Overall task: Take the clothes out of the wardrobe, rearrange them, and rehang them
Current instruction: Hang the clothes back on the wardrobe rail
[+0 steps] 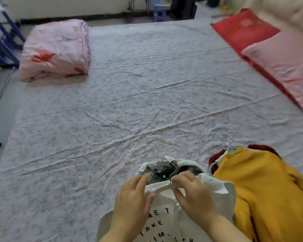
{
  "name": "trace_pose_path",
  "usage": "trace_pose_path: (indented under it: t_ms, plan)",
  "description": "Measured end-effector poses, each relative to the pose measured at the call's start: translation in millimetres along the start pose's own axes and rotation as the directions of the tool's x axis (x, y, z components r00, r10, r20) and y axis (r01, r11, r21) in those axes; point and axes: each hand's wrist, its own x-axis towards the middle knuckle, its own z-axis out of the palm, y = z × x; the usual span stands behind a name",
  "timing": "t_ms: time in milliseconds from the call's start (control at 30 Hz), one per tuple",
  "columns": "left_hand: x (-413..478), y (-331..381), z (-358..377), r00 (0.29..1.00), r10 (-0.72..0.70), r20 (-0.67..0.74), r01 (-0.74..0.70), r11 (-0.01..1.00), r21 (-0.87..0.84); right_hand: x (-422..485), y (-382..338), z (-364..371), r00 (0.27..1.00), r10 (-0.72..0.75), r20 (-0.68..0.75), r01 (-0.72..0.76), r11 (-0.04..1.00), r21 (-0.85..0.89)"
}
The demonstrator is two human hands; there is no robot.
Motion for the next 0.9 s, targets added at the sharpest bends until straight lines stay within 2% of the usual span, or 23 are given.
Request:
trace_pose_path:
  t_ms: [33, 133, 267, 400, 467, 567, 667, 767, 900]
  plan:
    - [-8, 4, -5, 0.998, 0.065, 0.011, -0.065, 0.998, 0.018, -12, -13, -13, 0.999, 0.024, -0.037, -0.024, 1.0, 0.016]
    - [-43, 13, -15, 0.958, 0.28, -0.061, -0.286, 0.949, -0.131, -52, -54, -48, 0.984, 0.076, -0.16, -0.078, 0.997, -0.011]
    - [-91, 27, -40, 0.853, 0.497, -0.162, -0.521, 0.83, -0.199, -104, -124, -91, 0.915, 0.096, -0.391, -0.153, 0.981, -0.115]
    - [-128, 67, -70, 0.713, 0.668, -0.212, -0.701, 0.686, -0.197, -167, -177, -126, 0.78, 0.158, -0.606, -0.317, 0.934, -0.164]
    - [-150, 98, -78, 0.582, 0.768, -0.268, -0.813, 0.555, -0.176, -206, -196, -147, 0.702, 0.206, -0.682, -0.423, 0.89, -0.167]
    - [-194, 152, -77, 0.366, 0.885, -0.287, -0.93, 0.333, -0.158, -282, -225, -177, 0.545, 0.285, -0.789, -0.603, 0.787, -0.131]
    - [-267, 208, -61, 0.167, 0.956, -0.242, -0.964, 0.107, -0.243, -376, -266, -199, 0.33, 0.314, -0.89, -0.748, 0.662, -0.044]
    - [-368, 248, -36, -0.029, 0.979, -0.2, -0.918, -0.106, -0.382, -482, -324, -205, 0.127, 0.275, -0.953, -0.869, 0.493, 0.026]
    - [-540, 266, -8, -0.262, 0.953, -0.149, -0.772, -0.3, -0.56, -627, -429, -183, -0.137, 0.212, -0.968, -0.964, 0.195, 0.179]
